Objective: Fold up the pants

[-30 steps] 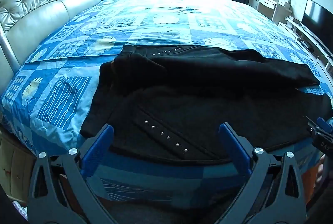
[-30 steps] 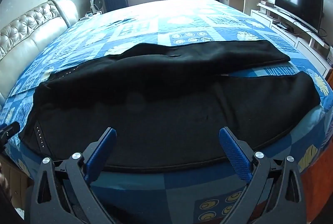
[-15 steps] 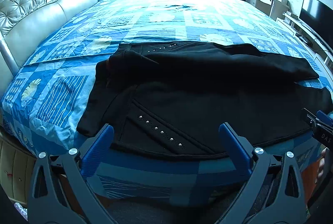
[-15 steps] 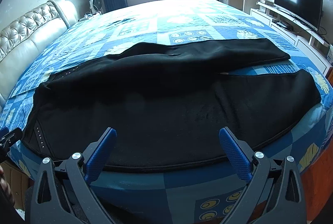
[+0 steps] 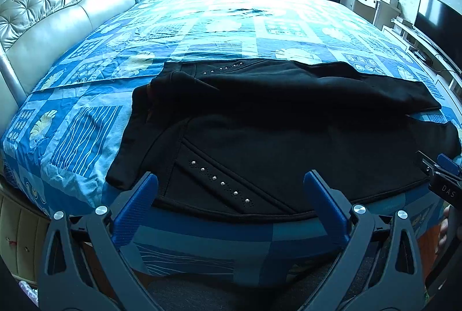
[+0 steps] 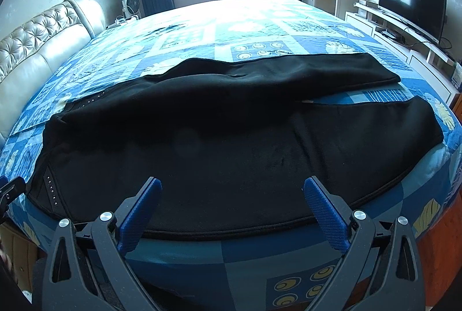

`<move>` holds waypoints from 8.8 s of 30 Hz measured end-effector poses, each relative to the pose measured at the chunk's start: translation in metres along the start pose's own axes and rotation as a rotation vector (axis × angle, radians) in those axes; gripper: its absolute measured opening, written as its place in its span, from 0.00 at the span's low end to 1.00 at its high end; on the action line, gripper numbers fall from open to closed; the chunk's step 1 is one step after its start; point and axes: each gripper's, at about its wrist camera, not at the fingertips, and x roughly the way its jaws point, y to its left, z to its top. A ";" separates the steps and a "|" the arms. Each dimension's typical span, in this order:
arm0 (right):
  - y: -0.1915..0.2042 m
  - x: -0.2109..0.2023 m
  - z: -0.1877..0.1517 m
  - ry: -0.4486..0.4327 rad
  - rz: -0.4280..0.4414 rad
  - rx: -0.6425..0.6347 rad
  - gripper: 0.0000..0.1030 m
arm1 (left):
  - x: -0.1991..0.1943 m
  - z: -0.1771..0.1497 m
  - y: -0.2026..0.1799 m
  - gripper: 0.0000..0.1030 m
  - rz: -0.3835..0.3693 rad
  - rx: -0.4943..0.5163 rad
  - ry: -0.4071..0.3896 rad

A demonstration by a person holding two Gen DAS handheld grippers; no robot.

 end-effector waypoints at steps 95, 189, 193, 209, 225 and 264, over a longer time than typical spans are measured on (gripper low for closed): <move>0.021 0.092 0.161 0.073 0.481 -0.232 0.95 | 0.110 0.110 0.166 0.98 -0.320 -0.055 0.082; -0.046 0.050 -0.016 0.307 0.689 0.398 0.57 | 0.078 -0.030 0.193 0.65 -0.456 -0.689 0.192; -0.050 0.047 -0.018 0.299 0.694 0.394 0.60 | 0.085 -0.033 0.191 0.65 -0.467 -0.747 0.204; -0.059 0.054 -0.016 0.290 0.715 0.404 0.61 | 0.088 -0.025 0.183 0.65 -0.422 -0.855 0.198; -0.083 0.049 -0.030 0.310 0.724 0.691 0.61 | 0.099 -0.022 0.189 0.08 -0.283 -0.811 0.206; -0.302 -0.022 -0.031 -0.066 0.403 0.894 0.27 | 0.034 -0.012 0.156 0.70 -0.134 -0.472 0.024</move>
